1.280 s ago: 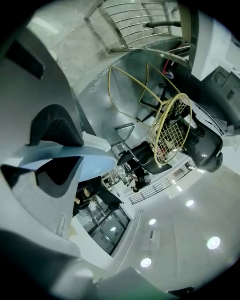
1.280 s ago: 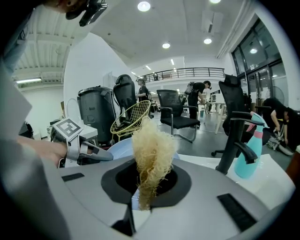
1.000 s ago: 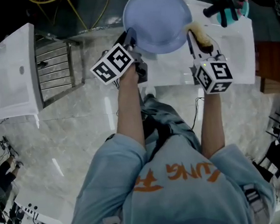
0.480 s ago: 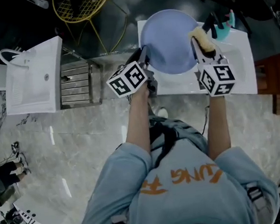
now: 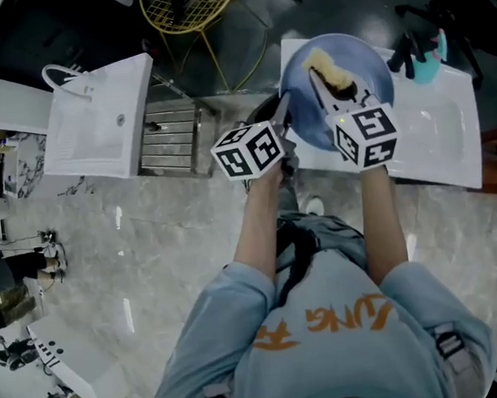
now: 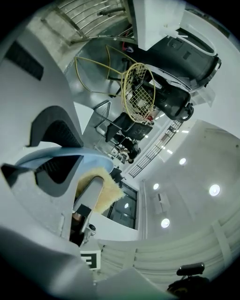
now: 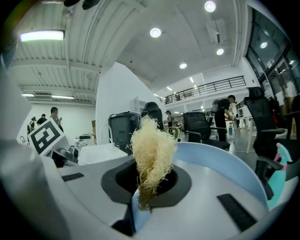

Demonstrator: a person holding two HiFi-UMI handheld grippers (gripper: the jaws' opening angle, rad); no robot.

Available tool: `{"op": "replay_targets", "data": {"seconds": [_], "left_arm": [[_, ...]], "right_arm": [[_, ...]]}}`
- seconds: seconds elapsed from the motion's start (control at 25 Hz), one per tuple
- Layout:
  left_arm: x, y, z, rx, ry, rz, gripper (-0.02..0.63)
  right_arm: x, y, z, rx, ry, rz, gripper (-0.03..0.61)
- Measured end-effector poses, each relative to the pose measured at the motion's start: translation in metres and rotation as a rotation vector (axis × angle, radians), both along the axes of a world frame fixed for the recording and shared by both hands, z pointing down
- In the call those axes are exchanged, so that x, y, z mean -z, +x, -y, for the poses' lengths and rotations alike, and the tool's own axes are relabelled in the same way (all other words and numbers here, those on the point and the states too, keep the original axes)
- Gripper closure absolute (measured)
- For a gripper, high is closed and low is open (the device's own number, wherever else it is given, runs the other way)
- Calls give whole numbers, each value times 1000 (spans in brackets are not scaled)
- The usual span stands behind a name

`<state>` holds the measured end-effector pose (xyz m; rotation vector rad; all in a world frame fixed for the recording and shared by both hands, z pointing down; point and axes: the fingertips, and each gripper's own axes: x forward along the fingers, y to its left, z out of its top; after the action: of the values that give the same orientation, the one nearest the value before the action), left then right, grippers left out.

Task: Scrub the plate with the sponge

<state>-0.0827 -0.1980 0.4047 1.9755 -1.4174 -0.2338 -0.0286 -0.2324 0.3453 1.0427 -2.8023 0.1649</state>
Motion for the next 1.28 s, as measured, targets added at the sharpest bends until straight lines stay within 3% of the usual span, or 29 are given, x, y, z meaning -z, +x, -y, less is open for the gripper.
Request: {"op": "replay_targets", "data": {"seconds": [0.24,0.56,0.96,1.28], "left_arm": [[0,-18,-11,-4,3,40,578],[-2,-27,-19,-24,28,63,577],[-5,-15,-13,-79,27,96,577],[-4,8,-3,-141,30,122,572]], "right_arm": [[-18,-41,-8,108,-37,-40,546],[-23,-50,-2,106,-35,-43,546],[-25,-15,22,-28,-35,-42,545],[-31,56,46,-233,-37,-51,545]]}}
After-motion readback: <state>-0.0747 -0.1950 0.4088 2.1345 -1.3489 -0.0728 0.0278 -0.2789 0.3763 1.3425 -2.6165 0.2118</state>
